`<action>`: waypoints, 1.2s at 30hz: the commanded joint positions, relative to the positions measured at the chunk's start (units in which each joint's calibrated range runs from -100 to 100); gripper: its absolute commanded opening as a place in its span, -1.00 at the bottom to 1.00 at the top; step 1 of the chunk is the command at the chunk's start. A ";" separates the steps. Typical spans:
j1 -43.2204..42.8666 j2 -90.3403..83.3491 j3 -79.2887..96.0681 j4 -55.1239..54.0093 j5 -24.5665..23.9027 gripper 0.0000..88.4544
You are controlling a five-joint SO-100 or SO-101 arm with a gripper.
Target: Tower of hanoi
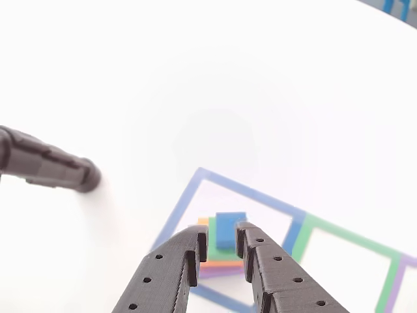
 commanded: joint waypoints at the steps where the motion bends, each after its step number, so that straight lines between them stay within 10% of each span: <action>1: -0.26 -4.55 -7.60 8.63 0.59 -1.00; 19: 8.75 -13.92 1.40 11.38 -0.93 -0.99; 36: 9.23 -37.90 39.31 -12.42 -52.83 -1.00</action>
